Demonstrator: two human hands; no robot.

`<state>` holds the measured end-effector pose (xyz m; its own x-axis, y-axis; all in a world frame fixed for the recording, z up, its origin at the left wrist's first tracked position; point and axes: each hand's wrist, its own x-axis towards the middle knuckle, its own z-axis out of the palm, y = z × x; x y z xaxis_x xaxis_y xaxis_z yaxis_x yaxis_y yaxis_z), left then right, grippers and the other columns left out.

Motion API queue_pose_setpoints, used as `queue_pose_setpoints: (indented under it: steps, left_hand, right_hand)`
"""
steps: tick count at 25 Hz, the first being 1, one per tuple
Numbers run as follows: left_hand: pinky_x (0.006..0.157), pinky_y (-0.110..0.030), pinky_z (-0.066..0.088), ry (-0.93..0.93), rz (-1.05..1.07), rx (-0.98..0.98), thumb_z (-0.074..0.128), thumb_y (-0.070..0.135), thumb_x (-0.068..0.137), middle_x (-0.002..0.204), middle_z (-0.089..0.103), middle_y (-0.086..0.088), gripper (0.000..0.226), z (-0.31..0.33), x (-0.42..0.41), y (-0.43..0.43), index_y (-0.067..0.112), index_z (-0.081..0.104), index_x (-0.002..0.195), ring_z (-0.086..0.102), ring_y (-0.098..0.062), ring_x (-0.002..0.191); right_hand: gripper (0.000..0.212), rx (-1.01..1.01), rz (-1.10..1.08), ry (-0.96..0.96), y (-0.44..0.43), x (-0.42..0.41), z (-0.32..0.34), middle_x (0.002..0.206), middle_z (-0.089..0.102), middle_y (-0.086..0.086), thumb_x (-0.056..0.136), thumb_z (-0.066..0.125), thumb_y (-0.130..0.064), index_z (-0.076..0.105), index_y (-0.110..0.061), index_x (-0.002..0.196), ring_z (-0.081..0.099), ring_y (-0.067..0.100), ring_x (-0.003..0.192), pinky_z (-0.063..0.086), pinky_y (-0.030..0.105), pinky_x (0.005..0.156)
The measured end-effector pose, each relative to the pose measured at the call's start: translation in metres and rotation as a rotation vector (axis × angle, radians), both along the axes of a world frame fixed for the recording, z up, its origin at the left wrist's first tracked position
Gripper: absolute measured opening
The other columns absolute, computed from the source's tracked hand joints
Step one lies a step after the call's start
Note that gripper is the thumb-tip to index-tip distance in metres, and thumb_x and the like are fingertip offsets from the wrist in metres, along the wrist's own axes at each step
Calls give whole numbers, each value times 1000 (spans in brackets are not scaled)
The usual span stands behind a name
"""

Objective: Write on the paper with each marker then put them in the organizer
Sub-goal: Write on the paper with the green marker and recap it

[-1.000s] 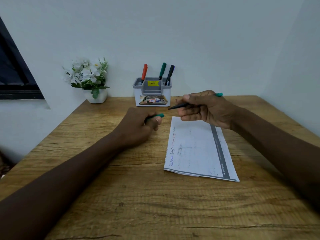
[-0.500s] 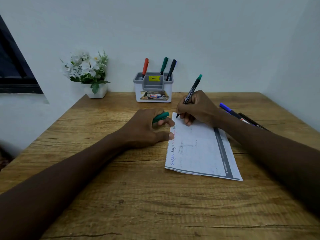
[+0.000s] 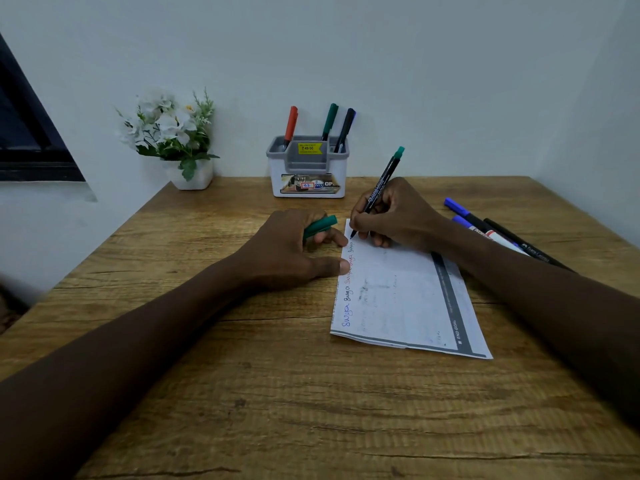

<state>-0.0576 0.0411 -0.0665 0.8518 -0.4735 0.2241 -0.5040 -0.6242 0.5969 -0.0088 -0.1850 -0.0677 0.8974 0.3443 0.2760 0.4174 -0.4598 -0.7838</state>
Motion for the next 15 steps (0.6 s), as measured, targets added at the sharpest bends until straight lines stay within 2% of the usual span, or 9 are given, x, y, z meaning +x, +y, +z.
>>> queue_pose_setpoints:
  steps: [4,8,12,15]
  left_hand:
    - [76,-37,54,-5,10,5,85,51,74,94,69,3,23,1,-2,-2,45,64,83,62,-11,84]
    - [85,-44,55,-22,-21,7,85,51,74,103,73,0,34,5,-6,-3,67,54,75,67,-15,95]
    - [87,-47,55,-34,-17,-8,86,49,73,103,74,4,30,4,-6,-3,56,56,73,67,-14,97]
    - [89,-45,55,-29,-29,-9,85,49,74,105,74,4,36,4,-6,-3,66,54,75,67,-13,99]
  right_hand:
    - [15,-19,9,-8,0,0,1,69,74,17,91,72,-7,74,7,87,62,17,45,51,24,43]
    - [15,-14,-9,-5,-1,-1,1,69,72,21,91,71,-6,73,7,84,62,18,46,51,25,44]
    - [16,-21,-7,-3,-1,-1,1,68,72,22,91,71,-6,73,8,84,62,19,46,52,26,44]
    - [17,-22,1,-18,-1,0,1,69,72,22,91,71,-8,73,8,84,63,21,47,53,26,44]
